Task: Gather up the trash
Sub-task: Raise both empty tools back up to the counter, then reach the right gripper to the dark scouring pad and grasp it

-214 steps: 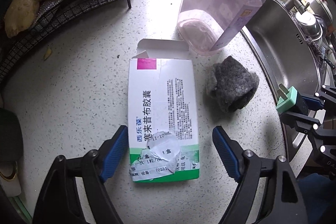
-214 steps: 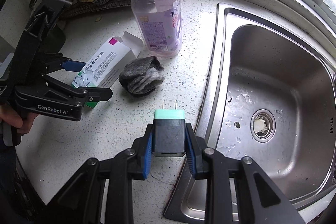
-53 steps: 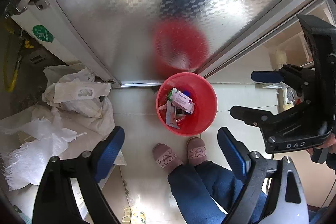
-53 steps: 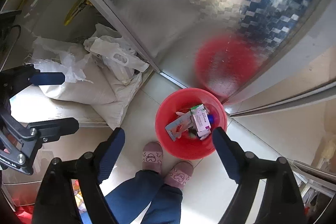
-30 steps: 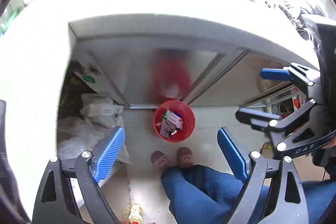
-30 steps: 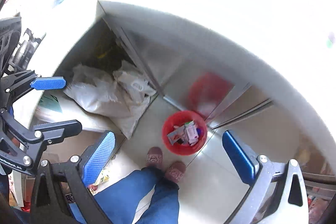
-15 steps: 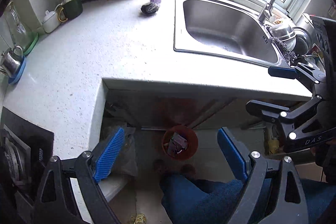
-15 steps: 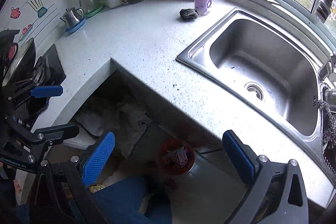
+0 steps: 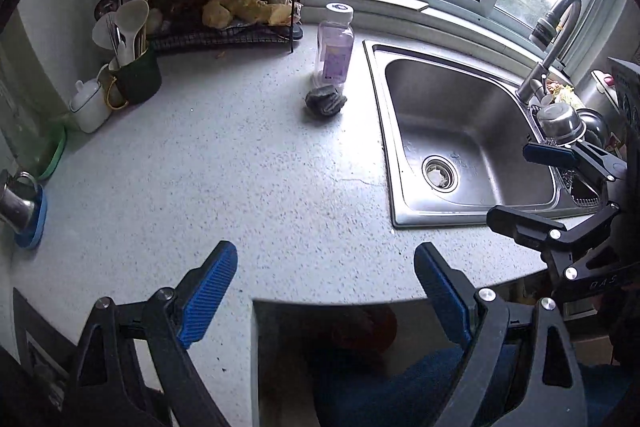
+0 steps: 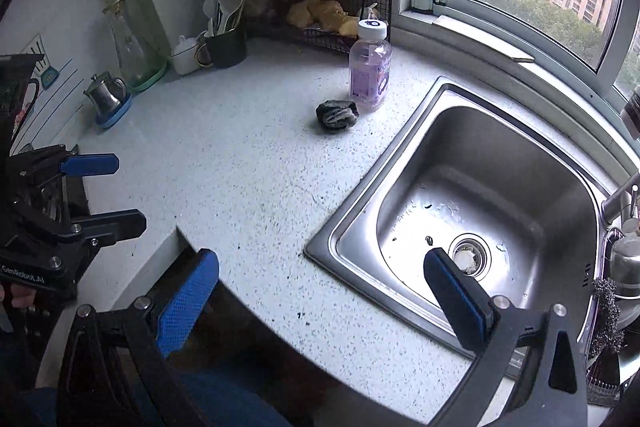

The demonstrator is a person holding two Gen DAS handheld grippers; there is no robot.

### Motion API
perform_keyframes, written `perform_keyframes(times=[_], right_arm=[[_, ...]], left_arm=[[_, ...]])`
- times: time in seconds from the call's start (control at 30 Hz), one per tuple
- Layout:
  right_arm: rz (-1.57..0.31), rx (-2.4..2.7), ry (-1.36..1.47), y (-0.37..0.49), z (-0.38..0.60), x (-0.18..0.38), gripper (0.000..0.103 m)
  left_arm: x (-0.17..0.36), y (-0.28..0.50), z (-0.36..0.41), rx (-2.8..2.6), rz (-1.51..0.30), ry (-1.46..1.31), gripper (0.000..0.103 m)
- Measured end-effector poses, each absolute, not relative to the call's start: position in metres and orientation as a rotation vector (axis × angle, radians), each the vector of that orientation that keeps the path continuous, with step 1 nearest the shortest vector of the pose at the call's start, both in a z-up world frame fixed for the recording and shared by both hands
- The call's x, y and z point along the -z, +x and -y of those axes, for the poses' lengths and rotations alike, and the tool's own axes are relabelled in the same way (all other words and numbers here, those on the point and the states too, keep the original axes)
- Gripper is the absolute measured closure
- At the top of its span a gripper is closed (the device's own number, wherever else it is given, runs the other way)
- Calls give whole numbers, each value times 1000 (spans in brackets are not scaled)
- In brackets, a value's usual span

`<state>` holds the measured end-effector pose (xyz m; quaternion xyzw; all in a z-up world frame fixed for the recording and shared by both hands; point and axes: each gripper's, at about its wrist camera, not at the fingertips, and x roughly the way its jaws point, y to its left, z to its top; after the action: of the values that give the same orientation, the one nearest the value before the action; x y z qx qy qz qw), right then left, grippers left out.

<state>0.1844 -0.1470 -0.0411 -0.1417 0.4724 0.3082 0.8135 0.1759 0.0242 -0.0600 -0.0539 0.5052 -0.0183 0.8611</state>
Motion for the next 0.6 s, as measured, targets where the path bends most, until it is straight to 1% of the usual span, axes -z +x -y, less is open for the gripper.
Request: perform_keyframes(times=[0.3,0.6], right_arm=[[-1055,-603,-292,244,89,51,1],[-1140,-576,-276,305,54,80,1]], left_arm=[[63,265,-76,106,-1097,-93,14],[93,325,-114,125,-1165,-103,14]])
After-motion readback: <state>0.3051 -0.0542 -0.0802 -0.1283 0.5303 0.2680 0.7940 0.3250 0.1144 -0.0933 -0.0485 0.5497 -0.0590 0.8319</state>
